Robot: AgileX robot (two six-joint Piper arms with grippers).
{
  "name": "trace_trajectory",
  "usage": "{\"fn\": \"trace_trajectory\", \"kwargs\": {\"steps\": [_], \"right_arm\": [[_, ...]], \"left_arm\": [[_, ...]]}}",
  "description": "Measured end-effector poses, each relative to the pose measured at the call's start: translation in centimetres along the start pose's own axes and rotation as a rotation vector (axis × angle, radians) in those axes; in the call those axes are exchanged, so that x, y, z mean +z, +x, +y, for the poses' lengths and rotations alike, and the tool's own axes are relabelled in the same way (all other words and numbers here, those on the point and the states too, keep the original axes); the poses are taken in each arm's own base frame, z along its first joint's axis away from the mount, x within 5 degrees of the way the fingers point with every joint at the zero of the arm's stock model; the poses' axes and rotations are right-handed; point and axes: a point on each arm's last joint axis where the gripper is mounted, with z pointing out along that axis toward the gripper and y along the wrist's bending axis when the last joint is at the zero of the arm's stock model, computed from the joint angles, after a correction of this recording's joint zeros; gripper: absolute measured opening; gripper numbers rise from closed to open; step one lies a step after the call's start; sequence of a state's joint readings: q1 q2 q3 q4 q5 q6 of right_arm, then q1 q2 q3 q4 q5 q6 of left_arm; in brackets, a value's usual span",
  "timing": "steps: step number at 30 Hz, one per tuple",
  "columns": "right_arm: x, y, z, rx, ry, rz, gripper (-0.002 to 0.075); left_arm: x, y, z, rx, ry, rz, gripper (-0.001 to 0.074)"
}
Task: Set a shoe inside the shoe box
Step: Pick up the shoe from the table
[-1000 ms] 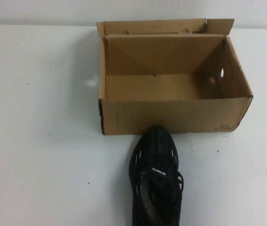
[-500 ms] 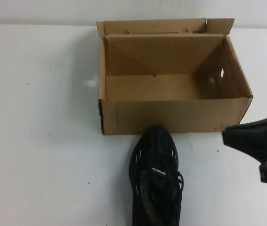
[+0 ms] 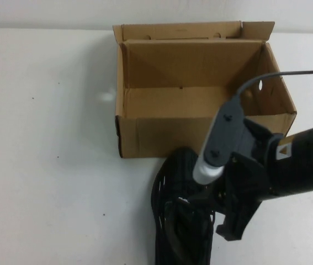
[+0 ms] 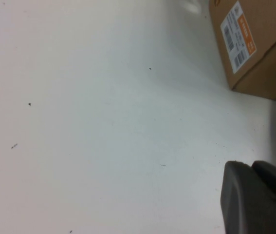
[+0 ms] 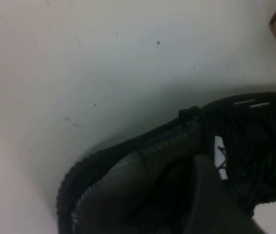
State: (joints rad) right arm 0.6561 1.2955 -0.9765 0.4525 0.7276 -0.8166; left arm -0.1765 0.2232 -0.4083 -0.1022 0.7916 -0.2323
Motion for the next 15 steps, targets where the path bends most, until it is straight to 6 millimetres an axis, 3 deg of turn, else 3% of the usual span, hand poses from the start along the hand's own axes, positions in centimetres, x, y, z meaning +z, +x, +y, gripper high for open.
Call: {"fn": "trace_trajectory", "kwargs": {"steps": [7, 15], "right_arm": [[3.6, -1.4, -0.8, -0.032, 0.011, 0.097, 0.0352], [8.2, -0.2, -2.1, -0.069, 0.002, 0.233, 0.0378]], "left_arm": [[0.0, 0.0, 0.0, -0.005, 0.005, 0.003, -0.0003], [0.0, 0.0, 0.0, -0.005, 0.005, 0.003, -0.0003]]}}
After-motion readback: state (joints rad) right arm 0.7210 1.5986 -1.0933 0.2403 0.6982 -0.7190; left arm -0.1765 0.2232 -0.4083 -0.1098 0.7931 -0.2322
